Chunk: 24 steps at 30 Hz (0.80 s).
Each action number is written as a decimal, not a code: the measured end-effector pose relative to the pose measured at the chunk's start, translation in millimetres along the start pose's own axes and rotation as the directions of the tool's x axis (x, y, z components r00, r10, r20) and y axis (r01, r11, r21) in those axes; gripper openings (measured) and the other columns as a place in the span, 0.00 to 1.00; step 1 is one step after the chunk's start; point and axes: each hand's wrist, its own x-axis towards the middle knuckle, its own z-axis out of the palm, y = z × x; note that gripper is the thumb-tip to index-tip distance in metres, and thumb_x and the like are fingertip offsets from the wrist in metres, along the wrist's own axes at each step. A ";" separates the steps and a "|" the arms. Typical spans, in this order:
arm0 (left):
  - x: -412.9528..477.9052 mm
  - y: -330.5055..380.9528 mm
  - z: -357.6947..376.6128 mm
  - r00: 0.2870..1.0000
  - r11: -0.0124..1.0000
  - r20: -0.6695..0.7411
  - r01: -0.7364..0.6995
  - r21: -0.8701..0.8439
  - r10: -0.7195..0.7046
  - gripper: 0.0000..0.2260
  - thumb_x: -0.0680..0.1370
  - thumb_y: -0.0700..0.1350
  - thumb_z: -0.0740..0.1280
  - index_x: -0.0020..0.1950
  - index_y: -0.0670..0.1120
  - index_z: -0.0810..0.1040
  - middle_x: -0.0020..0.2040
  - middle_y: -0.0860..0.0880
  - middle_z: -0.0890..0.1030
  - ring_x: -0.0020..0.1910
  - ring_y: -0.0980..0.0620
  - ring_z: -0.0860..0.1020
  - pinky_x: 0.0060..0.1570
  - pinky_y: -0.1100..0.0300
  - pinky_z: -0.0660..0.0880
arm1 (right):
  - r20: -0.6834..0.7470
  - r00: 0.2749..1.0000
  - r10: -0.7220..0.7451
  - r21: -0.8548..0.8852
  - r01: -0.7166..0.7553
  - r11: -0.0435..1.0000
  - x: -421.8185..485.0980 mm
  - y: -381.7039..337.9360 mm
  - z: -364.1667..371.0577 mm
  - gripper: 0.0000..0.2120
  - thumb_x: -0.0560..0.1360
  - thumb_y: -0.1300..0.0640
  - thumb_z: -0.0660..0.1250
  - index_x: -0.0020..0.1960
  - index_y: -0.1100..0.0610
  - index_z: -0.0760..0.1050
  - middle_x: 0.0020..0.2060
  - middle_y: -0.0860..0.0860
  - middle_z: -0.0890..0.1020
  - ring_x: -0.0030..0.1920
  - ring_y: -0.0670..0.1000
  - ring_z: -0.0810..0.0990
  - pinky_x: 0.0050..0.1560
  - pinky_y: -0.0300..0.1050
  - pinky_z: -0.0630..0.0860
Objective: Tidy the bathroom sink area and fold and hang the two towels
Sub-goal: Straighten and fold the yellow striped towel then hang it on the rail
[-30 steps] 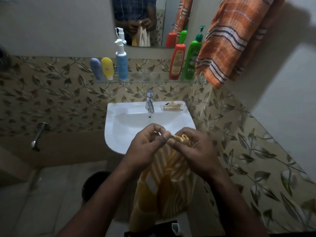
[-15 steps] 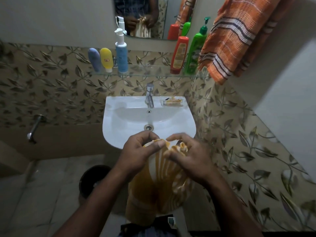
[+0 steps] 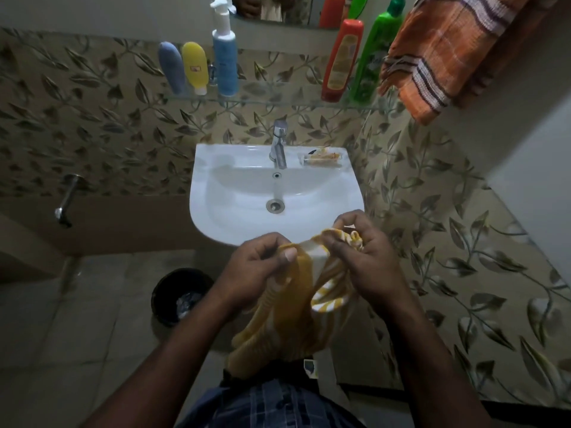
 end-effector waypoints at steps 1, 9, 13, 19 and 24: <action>1.4 -0.2 -1.9 1.000 0.999 -0.029 -0.010 -0.031 0.009 0.09 0.78 0.47 0.71 0.43 0.42 0.82 0.37 0.49 0.82 0.38 0.51 0.79 0.41 0.60 0.77 | 0.019 1.000 0.012 -0.046 -0.011 0.999 1.2 1.0 0.5 0.08 0.75 0.49 0.73 0.48 0.51 0.77 0.39 0.45 0.81 0.40 0.47 0.79 0.41 0.47 0.76; 13.6 -3.3 3.8 0.998 0.994 -0.022 -0.062 0.094 0.065 0.06 0.78 0.50 0.73 0.43 0.49 0.83 0.40 0.53 0.83 0.41 0.58 0.80 0.42 0.61 0.76 | 0.167 0.986 0.000 -0.147 0.025 0.989 -1.2 11.2 15.1 0.18 0.70 0.38 0.76 0.38 0.53 0.78 0.29 0.46 0.76 0.33 0.43 0.74 0.34 0.42 0.69; 23.6 -5.2 2.6 0.992 0.998 0.111 0.060 -0.010 -0.058 0.09 0.79 0.50 0.72 0.43 0.48 0.82 0.38 0.51 0.80 0.37 0.55 0.76 0.37 0.62 0.73 | 0.033 0.999 -0.017 0.060 0.015 0.998 9.4 13.4 10.2 0.15 0.74 0.45 0.74 0.40 0.56 0.78 0.33 0.49 0.77 0.35 0.47 0.75 0.39 0.44 0.71; 38.3 -18.0 -3.1 0.999 0.997 0.009 0.046 -0.054 -0.045 0.07 0.77 0.48 0.73 0.43 0.45 0.84 0.38 0.51 0.83 0.38 0.56 0.80 0.39 0.63 0.76 | 0.000 0.999 0.048 0.047 -0.048 0.998 21.4 33.3 -5.6 0.09 0.76 0.52 0.73 0.44 0.55 0.75 0.36 0.54 0.77 0.38 0.51 0.75 0.41 0.49 0.73; 46.2 -22.8 -1.9 0.999 1.000 -0.035 -0.005 0.030 0.006 0.05 0.76 0.48 0.74 0.44 0.47 0.85 0.41 0.52 0.85 0.42 0.55 0.82 0.44 0.60 0.79 | 0.043 0.995 0.091 -0.038 -0.089 0.995 23.8 41.1 -2.5 0.07 0.74 0.49 0.75 0.49 0.48 0.81 0.43 0.45 0.84 0.43 0.46 0.82 0.44 0.44 0.78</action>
